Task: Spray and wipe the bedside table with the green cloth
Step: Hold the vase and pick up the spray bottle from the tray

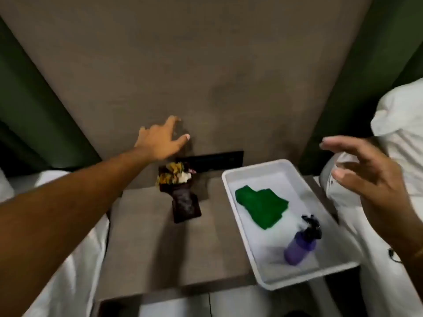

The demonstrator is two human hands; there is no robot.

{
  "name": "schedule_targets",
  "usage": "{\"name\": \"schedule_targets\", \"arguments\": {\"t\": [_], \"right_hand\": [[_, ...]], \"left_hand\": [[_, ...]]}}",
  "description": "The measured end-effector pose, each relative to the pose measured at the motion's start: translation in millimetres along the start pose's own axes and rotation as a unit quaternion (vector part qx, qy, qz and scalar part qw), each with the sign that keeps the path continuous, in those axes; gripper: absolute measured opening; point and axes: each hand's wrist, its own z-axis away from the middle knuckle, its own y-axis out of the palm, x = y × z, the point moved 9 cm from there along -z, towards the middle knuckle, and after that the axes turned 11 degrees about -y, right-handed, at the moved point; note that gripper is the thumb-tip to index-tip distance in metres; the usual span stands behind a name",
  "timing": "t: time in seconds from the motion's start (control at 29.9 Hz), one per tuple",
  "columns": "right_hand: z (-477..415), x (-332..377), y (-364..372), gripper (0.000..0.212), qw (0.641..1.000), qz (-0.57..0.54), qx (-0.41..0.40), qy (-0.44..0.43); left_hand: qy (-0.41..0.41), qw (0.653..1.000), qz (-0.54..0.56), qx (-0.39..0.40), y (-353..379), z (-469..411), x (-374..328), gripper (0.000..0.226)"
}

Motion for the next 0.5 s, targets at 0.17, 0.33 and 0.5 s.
{"name": "schedule_targets", "arguments": {"t": [0.17, 0.33, 0.5], "right_hand": [[119.6, -132.7, 24.8, 0.085, 0.994, 0.013, -0.011, 0.103], [144.6, -183.6, 52.9, 0.083, 0.990, -0.061, -0.050, 0.118], [153.7, -177.1, 75.4, 0.046, 0.993, -0.036, -0.056, 0.093]], "left_hand": [[-0.007, 0.999, 0.040, 0.013, 62.7, -23.5, 27.0, 0.093], [-0.023, 0.983, 0.167, -0.077, 75.8, -4.7, 72.1, 0.095], [-0.121, 0.976, 0.167, -0.067, 152.4, 78.8, 133.2, 0.098]]}}
